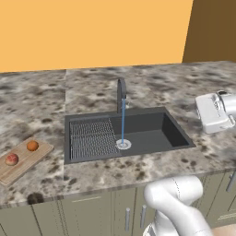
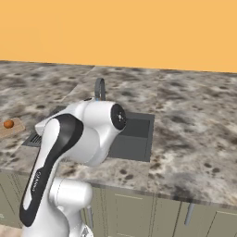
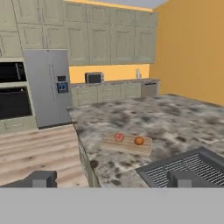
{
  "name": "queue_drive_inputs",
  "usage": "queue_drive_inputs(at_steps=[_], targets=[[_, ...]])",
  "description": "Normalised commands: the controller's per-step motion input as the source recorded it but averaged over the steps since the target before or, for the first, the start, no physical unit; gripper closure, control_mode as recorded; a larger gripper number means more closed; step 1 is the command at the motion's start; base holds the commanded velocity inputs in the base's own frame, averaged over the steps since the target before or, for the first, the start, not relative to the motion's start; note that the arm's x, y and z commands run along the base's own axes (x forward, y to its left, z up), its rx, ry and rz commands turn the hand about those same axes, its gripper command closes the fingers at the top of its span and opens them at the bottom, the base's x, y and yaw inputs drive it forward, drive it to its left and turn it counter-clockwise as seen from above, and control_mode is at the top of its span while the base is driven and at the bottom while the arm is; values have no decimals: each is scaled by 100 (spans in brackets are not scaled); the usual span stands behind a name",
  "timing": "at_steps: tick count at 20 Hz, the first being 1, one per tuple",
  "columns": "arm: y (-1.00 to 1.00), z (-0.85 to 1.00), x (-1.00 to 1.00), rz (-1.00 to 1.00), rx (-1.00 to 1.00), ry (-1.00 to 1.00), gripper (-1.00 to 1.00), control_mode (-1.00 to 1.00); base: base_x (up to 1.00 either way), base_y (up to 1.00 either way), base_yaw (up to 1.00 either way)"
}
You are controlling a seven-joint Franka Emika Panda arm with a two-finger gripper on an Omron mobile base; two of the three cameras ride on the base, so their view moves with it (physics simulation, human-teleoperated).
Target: Pick the tangerine, peach from the sink and place them on the cutting board to airdry. Then turn off the sink faucet.
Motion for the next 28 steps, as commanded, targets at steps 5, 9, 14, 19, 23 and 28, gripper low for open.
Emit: queue_drive_inputs(at_steps=[5,9,14,19,23,28], targets=[[-17,-20,35,20,0,-1,-100,-100,0,0,0],[-15,-16,44,13,0,0,-100,-100,0,0,0],[-13,-18,42,7,0,0,-100,-100,0,0,0],[-5,-12,30,7,1,0,-100,-100,0,0,0],[0,-10,34,10,10,3,-100,-100,0,0,0],[0,-17,33,8,6,2,-100,-100,0,0,0]])
